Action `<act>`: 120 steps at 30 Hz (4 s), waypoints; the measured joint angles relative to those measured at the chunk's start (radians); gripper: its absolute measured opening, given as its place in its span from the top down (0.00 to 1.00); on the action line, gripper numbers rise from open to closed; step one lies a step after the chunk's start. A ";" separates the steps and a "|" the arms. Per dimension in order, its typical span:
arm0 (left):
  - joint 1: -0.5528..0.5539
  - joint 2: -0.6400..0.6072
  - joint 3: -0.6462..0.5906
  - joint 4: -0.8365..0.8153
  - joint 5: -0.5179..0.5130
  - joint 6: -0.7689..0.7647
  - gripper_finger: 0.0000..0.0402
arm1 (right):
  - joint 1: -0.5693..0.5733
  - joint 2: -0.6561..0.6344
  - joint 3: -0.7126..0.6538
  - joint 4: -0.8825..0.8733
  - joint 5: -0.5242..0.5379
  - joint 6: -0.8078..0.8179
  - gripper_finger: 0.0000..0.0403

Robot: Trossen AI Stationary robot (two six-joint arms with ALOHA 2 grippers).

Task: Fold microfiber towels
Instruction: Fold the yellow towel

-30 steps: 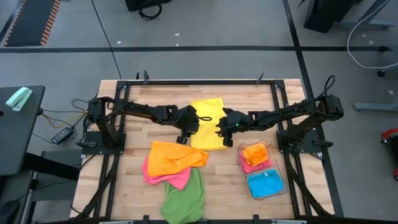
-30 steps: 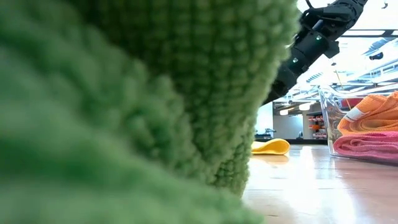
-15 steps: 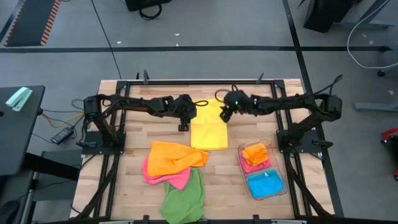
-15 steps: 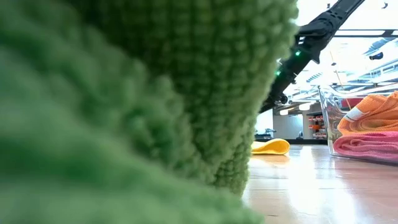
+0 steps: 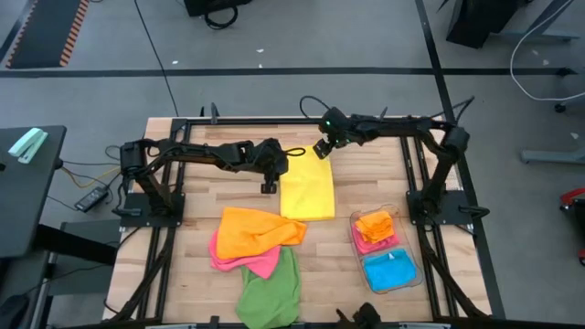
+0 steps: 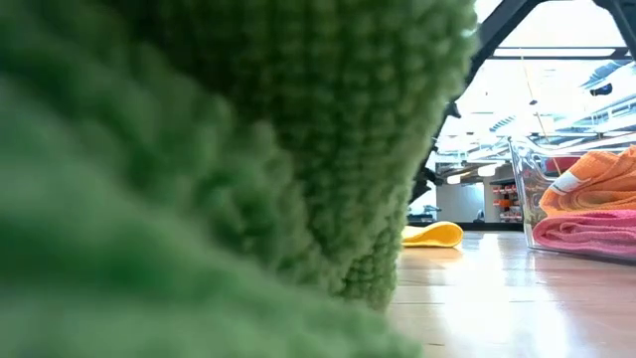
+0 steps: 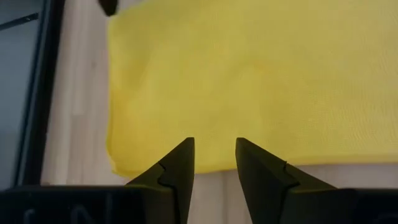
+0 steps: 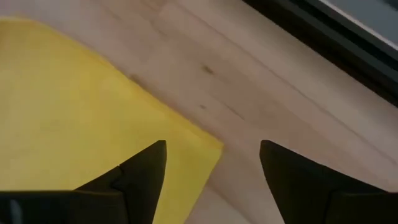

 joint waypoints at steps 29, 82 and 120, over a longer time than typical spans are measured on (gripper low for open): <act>0.030 0.000 0.000 -0.083 0.005 -0.061 0.76 | -0.013 0.137 0.089 -0.050 -0.134 -0.013 0.84; 0.243 0.206 -0.072 0.384 0.082 -0.234 0.53 | 0.149 0.105 0.089 -0.069 -0.141 -0.312 0.97; 0.241 0.138 -0.071 0.302 0.147 -0.130 0.43 | 0.336 0.105 0.358 -0.419 0.223 -0.450 0.97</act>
